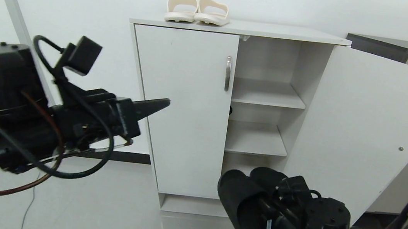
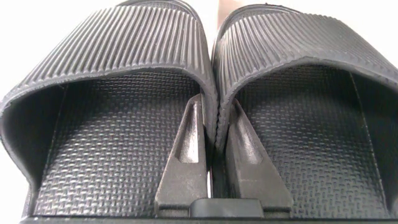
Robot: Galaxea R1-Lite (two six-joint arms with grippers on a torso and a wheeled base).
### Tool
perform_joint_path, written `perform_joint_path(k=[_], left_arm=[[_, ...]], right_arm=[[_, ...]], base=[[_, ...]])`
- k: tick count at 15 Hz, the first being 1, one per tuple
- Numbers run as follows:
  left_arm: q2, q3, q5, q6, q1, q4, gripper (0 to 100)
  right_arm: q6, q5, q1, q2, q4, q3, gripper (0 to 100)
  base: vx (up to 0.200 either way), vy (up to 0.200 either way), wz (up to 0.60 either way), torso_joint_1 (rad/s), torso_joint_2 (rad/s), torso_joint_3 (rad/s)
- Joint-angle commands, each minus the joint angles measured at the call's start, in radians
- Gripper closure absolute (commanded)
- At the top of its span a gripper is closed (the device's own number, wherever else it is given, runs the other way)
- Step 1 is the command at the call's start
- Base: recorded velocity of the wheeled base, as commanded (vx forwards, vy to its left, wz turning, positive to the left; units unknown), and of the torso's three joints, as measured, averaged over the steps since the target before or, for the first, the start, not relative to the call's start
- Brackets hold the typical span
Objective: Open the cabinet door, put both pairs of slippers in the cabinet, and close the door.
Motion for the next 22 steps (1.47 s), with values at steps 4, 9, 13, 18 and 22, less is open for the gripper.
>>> perform_joint_path(k=[4,9,13,18,22], left_arm=[[-0.463,0.274,0.183,0.113,0.204,0.187,100],[-0.971,0.423,0.381,0.161,0.370,0.544,100],[-1.301,0.527,0.380,0.162,0.503,0.774,100],[-1.333,0.661,0.277,0.185,0.506,0.721,100],[-1.333,0.665,0.274,0.230,0.506,0.745,100]], right_arm=[[0.014,-0.164,-0.118,0.132,0.015,-0.188,100],[0.014,-0.187,-0.126,0.151,0.026,-0.211,100],[0.014,-0.188,-0.120,0.171,0.021,-0.209,100],[0.014,-0.190,-0.110,0.183,0.011,-0.205,100],[0.012,-0.190,-0.106,0.183,0.004,-0.203,100]], base=[[0.000,0.000,0.00,0.000,0.00,0.000],[0.000,0.000,0.00,0.000,0.00,0.000],[0.000,0.000,0.00,0.000,0.00,0.000],[0.000,0.000,0.00,0.000,0.00,0.000],[0.000,0.000,0.00,0.000,0.00,0.000]])
